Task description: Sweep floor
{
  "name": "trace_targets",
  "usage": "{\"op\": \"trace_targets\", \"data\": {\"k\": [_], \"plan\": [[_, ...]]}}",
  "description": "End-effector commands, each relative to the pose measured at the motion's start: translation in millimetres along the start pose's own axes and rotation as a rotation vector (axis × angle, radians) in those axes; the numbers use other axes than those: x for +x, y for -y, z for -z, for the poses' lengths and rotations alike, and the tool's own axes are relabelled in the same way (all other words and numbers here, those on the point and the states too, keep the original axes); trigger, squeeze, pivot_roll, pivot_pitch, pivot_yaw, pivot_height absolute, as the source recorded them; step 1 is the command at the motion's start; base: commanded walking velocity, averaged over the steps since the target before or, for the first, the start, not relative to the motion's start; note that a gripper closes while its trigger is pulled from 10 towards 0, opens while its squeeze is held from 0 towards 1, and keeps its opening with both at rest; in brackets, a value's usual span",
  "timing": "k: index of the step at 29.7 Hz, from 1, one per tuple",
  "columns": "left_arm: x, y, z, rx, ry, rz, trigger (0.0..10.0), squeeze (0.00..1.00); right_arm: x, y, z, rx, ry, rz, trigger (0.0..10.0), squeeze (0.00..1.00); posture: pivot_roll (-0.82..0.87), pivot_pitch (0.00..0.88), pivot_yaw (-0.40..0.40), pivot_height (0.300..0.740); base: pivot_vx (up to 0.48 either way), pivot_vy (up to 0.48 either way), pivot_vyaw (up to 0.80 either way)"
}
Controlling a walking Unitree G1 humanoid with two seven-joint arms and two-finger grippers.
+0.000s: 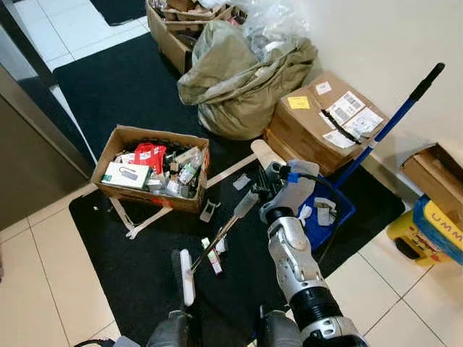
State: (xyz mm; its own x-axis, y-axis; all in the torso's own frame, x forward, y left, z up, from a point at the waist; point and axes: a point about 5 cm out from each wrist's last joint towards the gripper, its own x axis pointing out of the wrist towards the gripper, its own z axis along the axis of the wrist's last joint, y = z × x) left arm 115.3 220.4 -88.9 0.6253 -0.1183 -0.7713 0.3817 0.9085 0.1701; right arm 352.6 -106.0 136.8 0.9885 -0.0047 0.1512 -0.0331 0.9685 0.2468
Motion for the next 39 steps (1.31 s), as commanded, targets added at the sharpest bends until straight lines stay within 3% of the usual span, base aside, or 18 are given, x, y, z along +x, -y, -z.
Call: {"op": "trace_targets", "data": {"k": [1,2,4,6,7,8,10,12,13,14,15,17,19,21,23,27,30,39], "plan": [[-6.7,0.8,12,0.022,-0.033,0.021,10.0,0.00,0.7,21.6,0,-0.089,0.019,0.087,10.0,0.00,0.10,0.393,0.042,0.740,0.000,0.000,0.00],[-6.6,-0.3,12,0.025,-0.033,0.019,10.0,0.00,2.9,33.1,-4,-0.117,0.036,0.127,10.0,0.00,0.10,0.392,0.043,0.740,0.000,0.000,0.00],[-6.6,-0.3,12,0.025,-0.033,0.019,10.0,0.00,2.9,33.1,-4,-0.117,0.036,0.127,10.0,0.00,0.10,0.392,0.043,0.740,0.000,0.000,0.00],[-6.0,-3.1,10,0.029,-0.032,0.014,10.0,0.00,5.1,58.6,-14,-0.159,0.063,0.211,10.0,0.00,0.10,0.379,0.048,0.740,0.000,0.000,0.00],[-6.0,-3.1,10,0.029,-0.032,0.014,10.0,0.00,5.1,58.6,-14,-0.159,0.063,0.211,10.0,0.00,0.10,0.379,0.048,0.740,0.000,0.000,0.00],[-5.5,-4.7,9,0.030,-0.030,0.010,10.0,0.00,4.6,73.3,-19,-0.188,0.076,0.259,10.0,0.00,0.10,0.375,0.049,0.740,0.000,0.000,0.00],[-4.8,-6.1,8,0.032,-0.029,0.007,10.0,0.00,3.6,87.2,-23,-0.212,0.087,0.301,10.0,0.00,0.10,0.367,0.051,0.740,0.000,0.000,0.00],[-4.8,-6.1,8,0.032,-0.029,0.007,10.0,0.00,3.6,87.2,-23,-0.212,0.087,0.301,10.0,0.00,0.10,0.367,0.051,0.740,0.000,0.000,0.00],[-4.0,-7.3,6,0.033,-0.026,0.004,10.0,0.00,1.2,104.7,-29,-0.248,0.100,0.356,10.0,0.00,0.10,0.358,0.053,0.740,0.000,0.000,0.00],[-4.0,-7.3,6,0.033,-0.026,0.004,10.0,0.00,1.2,104.7,-29,-0.248,0.100,0.356,10.0,0.00,0.10,0.358,0.053,0.740,0.000,0.000,0.00],[-3.4,-8.1,5,0.034,-0.024,0.003,10.0,0.00,-1.4,119.2,-33,-0.283,0.110,0.403,10.0,0.00,0.10,0.351,0.054,0.740,0.000,0.000,0.00],[-3.4,-8.1,5,0.034,-0.024,0.003,10.0,0.00,-1.4,119.2,-33,-0.283,0.110,0.403,10.0,0.00,0.10,0.351,0.054,0.740,0.000,0.000,0.00],[-2.7,-8.3,3,0.036,-0.021,0.003,10.0,0.00,-4.8,144.6,-47,-0.378,0.148,0.481,10.0,0.00,0.09,0.346,0.054,0.740,0.000,0.000,0.00],[-2.7,-8.3,3,0.036,-0.021,0.003,10.0,0.00,-4.8,144.6,-47,-0.378,0.148,0.481,10.0,0.00,0.09,0.346,0.054,0.740,0.000,0.000,0.00],[-1.4,-7.9,2,0.037,-0.020,0.005,10.0,0.00,-4.1,158.4,-64,-0.419,0.197,0.522,10.0,0.00,0.08,0.333,0.051,0.740,0.000,0.000,0.00],[1.0,-6.2,-1,0.036,-0.018,0.008,10.0,0.00,1.4,160.5,-82,-0.432,0.261,0.512,10.0,0.00,0.08,0.327,0.049,0.740,0.000,0.000,0.00],[1.0,-6.2,-1,0.036,-0.018,0.008,10.0,0.00,1.4,160.5,-82,-0.432,0.261,0.512,10.0,0.00,0.08,0.327,0.049,0.740,0.000,0.000,0.00],[5.4,-0.9,-6,0.032,-0.019,0.017,10.0,0.00,20.0,139.0,-112,-0.399,0.383,0.401,10.0,0.00,0.05,0.308,0.039,0.740,0.000,0.000,0.00]]}}
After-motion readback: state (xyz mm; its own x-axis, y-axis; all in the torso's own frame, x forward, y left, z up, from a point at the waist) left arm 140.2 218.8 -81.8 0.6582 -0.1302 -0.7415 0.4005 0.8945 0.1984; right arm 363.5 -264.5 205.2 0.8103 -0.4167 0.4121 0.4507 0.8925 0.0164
